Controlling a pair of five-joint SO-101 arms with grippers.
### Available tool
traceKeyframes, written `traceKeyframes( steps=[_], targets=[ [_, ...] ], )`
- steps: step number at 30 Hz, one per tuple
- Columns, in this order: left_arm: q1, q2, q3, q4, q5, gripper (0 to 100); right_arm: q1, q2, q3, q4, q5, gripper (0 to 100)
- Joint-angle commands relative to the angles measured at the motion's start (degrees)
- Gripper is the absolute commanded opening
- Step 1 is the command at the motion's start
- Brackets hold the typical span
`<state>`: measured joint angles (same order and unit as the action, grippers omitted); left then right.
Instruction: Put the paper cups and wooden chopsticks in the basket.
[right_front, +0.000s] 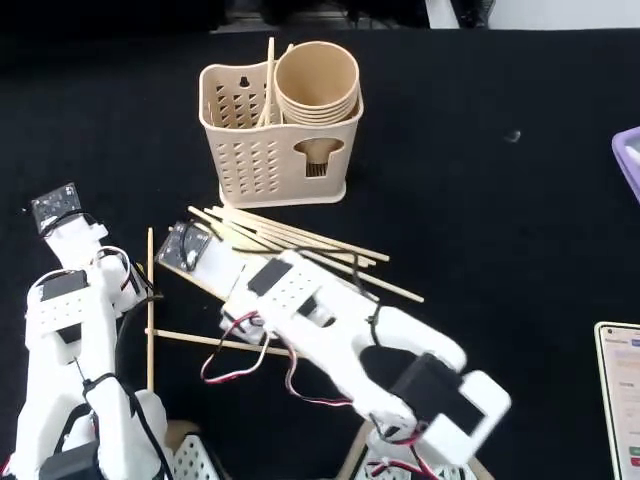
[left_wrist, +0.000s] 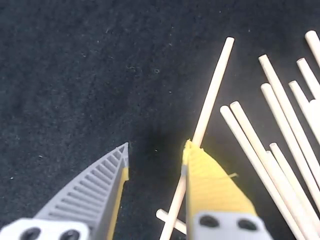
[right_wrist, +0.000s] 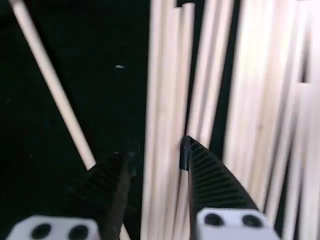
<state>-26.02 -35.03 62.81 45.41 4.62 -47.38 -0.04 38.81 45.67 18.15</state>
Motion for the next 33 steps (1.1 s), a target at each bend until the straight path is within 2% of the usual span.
traceKeyframes(
  steps=[1,4,7,18,25,31,33],
  targets=[
    [-0.66,-0.44,-3.47,-0.18,0.18,18,-0.88,4.26,-3.03,-1.41,-0.53,12.3],
    [-0.66,-0.44,-3.38,-0.18,0.18,18,-0.53,5.93,-4.88,-0.88,-0.79,9.0],
    [-0.66,-0.44,-3.38,-0.18,0.18,18,-0.53,5.23,-5.41,-0.26,-0.7,0.7],
    [-0.66,-0.44,-3.38,-0.18,0.18,18,5.19,-9.19,-5.23,7.65,-0.35,1.1],
    [-0.66,-0.44,-3.38,-0.18,0.18,18,11.34,-7.43,-5.14,8.79,5.19,1.3],
    [-0.66,-0.44,-3.47,-0.18,0.18,18,8.53,-0.66,-5.58,7.91,4.75,10.8],
    [-0.66,-0.44,-3.47,-0.18,0.18,18,7.12,0.22,-5.58,6.95,4.84,11.3]
  ],
)
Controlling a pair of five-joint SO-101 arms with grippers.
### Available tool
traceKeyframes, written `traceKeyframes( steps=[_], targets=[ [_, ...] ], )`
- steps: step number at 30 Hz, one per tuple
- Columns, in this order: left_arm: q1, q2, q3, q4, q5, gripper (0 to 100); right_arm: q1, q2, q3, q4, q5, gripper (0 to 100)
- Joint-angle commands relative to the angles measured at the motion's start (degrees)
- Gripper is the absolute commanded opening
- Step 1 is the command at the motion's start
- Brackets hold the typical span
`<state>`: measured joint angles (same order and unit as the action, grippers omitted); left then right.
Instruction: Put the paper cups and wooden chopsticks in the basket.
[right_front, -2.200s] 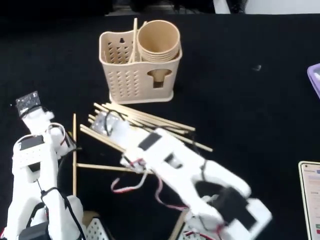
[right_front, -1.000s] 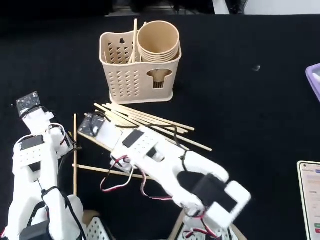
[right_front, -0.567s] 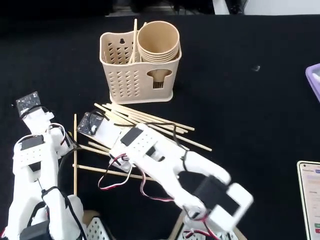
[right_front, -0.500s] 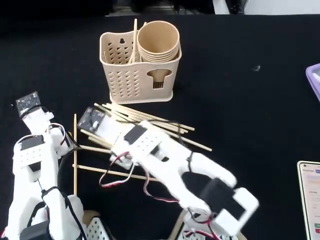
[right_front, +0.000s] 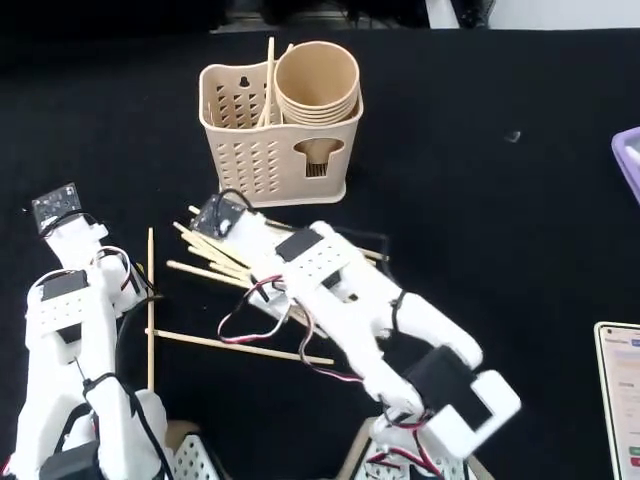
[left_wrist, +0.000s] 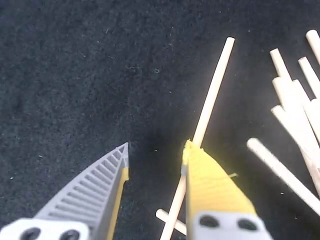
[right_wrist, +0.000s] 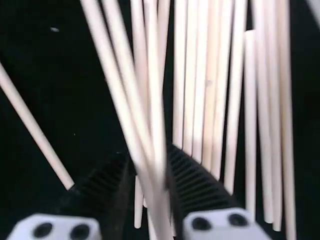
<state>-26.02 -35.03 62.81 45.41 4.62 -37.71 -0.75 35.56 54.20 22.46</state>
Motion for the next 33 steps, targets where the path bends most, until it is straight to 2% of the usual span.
traceKeyframes(
  steps=[1,5,16,21,29,33],
  targets=[
    [-0.66,-0.44,-3.47,-0.18,0.18,18,-2.99,1.01,-2.33,-2.02,0.44,10.0],
    [-0.66,-0.44,-3.47,-0.18,0.18,18,-2.81,0.75,-2.42,-3.69,0.44,0.7],
    [-0.66,-0.44,-3.47,-0.18,0.18,18,-4.13,0.75,-2.33,-3.6,0.35,1.7],
    [-0.66,-0.26,-3.56,-0.18,0.18,18,-6.33,1.36,-1.8,-5.27,0.35,11.9],
    [-0.66,-0.26,-3.56,-0.18,0.18,18,-6.59,1.36,-1.36,-7.12,0.35,8.3],
    [-0.66,-0.26,-3.56,-0.18,0.18,18,-6.68,1.36,-1.27,-6.77,0.35,11.0]
  ],
)
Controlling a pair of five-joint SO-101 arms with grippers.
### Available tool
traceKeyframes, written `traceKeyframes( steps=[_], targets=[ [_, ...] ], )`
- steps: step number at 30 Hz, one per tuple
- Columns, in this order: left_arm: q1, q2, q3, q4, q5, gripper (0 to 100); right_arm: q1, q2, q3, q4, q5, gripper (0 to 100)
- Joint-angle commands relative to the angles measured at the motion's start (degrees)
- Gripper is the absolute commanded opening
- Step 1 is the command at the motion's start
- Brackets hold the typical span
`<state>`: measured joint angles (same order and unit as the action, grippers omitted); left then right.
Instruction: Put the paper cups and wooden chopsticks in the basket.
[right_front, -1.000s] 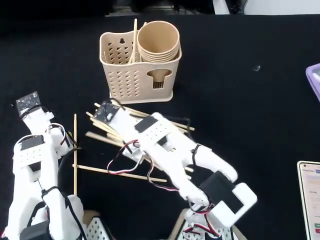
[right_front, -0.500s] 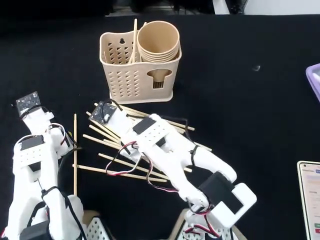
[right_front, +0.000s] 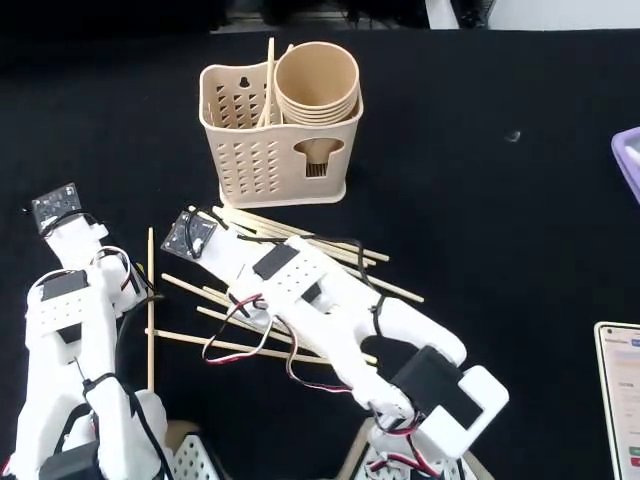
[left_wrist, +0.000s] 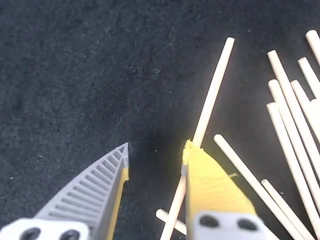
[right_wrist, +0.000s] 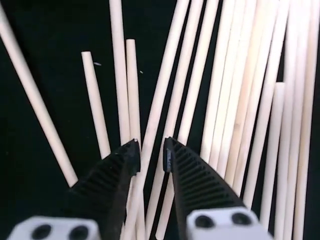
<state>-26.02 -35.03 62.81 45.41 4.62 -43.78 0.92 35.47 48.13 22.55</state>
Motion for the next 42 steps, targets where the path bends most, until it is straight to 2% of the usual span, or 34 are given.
traceKeyframes(
  steps=[1,4,8,20,27,33,42],
  targets=[
    [-0.66,-0.26,-3.56,-0.18,0.18,18,-1.14,-0.31,-1.19,-0.62,0.18,12.6],
    [-0.66,-0.26,-3.56,-0.18,0.18,18,-3.6,-0.4,-0.84,0.53,0.18,16.6],
    [-0.66,-0.26,-3.56,-0.18,0.18,18,-5.89,-0.66,0.22,0.79,0.18,15.5],
    [-0.66,-0.18,-3.56,-0.18,0.18,18,-6.07,-1.45,0.66,-0.26,0.26,15.2],
    [-0.66,-0.18,-3.56,-0.18,0.18,18,-5.98,4.18,0.75,-3.6,0.26,15.1],
    [-0.66,-0.18,-3.56,-0.18,0.18,18,-5.71,-0.66,-0.04,-1.67,0.26,0.8],
    [-0.66,0.0,-3.03,-2.11,0.18,18,-2.29,-6.11,0.04,0.97,0.35,2.1]
  ],
)
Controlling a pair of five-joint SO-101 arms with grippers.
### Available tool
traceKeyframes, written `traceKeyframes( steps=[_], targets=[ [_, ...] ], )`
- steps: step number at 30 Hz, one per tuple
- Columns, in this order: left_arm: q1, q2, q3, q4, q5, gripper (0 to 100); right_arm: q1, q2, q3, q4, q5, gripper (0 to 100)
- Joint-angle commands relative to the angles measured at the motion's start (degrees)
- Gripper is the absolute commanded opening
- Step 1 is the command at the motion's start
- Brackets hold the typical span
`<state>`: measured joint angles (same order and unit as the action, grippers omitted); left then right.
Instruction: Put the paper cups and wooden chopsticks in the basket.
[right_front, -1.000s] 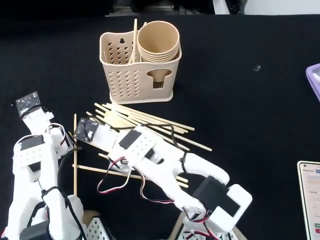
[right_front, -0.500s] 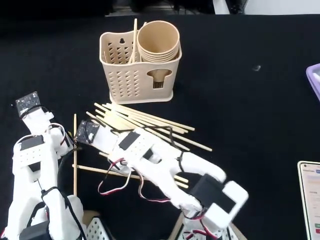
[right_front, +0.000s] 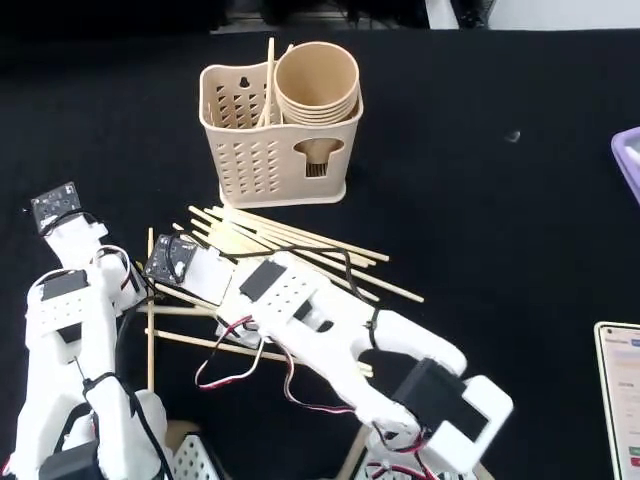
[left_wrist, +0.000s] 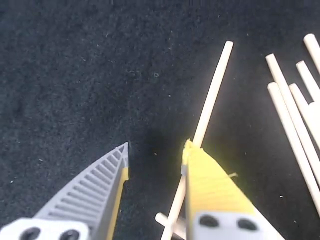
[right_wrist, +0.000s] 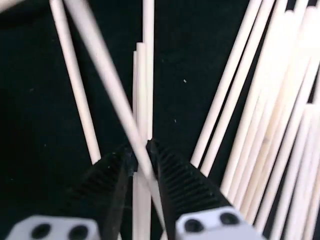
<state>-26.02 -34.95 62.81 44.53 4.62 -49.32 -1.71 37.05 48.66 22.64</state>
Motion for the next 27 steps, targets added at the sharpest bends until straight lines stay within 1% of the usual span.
traceKeyframes(
  steps=[1,5,9,14,19,23,25,27],
  targets=[
    [-0.66,-0.09,-3.03,-1.23,0.18,18,3.6,-3.47,-1.54,0.44,0.35,2.1],
    [-0.66,-0.09,-3.03,-1.32,0.18,18,4.92,-4.0,-1.54,0.53,0.44,2.0],
    [-0.66,-0.09,-3.03,-1.32,0.18,18,8.09,-8.57,-3.82,4.4,0.62,1.1],
    [-0.66,-0.09,-3.03,-1.49,0.18,18,8.18,-12.44,-1.89,6.33,0.7,1.1],
    [-0.75,-0.09,-3.03,-1.23,0.18,18,9.76,-11.74,4.62,3.34,1.32,1.1],
    [-0.75,-0.09,-3.03,-1.41,0.18,18,9.67,-11.65,8.31,1.14,2.2,1.6],
    [-0.75,-0.09,-3.03,-1.41,0.18,18,9.58,-11.65,8.84,1.23,2.2,3.7],
    [-0.75,-0.09,-3.03,-1.49,0.18,18,9.67,-11.65,8.75,1.32,2.2,8.9]
  ],
)
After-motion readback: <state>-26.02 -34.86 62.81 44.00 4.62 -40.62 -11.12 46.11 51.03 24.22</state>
